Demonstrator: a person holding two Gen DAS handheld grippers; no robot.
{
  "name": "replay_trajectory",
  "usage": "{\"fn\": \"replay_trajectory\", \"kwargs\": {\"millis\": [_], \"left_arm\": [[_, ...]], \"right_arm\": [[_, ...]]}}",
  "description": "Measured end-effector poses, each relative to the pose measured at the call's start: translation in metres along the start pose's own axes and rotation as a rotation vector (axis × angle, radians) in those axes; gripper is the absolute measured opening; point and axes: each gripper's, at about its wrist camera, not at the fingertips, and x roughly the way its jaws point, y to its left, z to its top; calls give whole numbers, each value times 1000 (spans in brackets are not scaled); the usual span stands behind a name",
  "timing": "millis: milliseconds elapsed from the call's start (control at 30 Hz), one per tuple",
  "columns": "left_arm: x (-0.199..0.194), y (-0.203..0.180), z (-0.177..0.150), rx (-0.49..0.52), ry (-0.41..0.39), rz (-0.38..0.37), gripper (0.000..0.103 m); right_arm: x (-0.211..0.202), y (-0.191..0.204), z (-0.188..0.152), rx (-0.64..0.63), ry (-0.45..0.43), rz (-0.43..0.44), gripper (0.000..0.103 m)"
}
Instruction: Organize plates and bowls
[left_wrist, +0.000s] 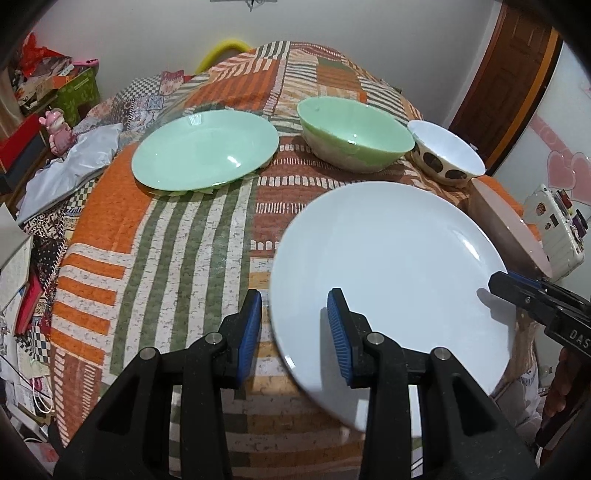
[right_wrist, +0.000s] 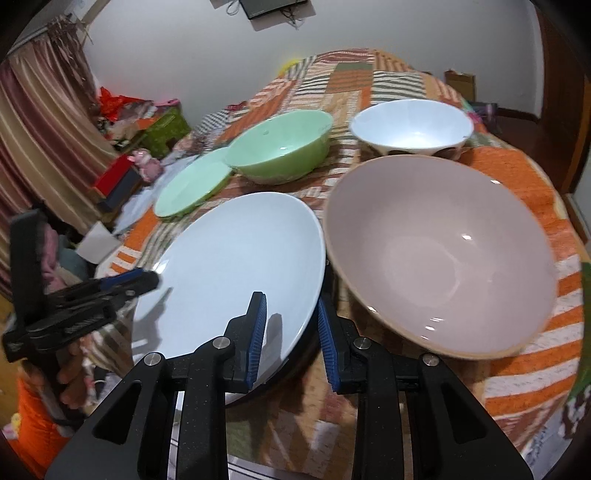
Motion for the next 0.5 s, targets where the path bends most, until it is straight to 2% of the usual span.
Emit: {"fn": "replay_trajectory", "kwargs": {"millis": [133,267,500], "left_arm": [[-13,4,-3,-13,-20,-1,37],[-27,8,-5,-20,-45,9,37],[-54,18,2,-40,-110,38,38]], "right_arm": [[-4,-1,0,-7,-5,14,26],[-12,8,2,-53,-32,-9,26],[-19,31,17,-116,-72,18,26]]}}
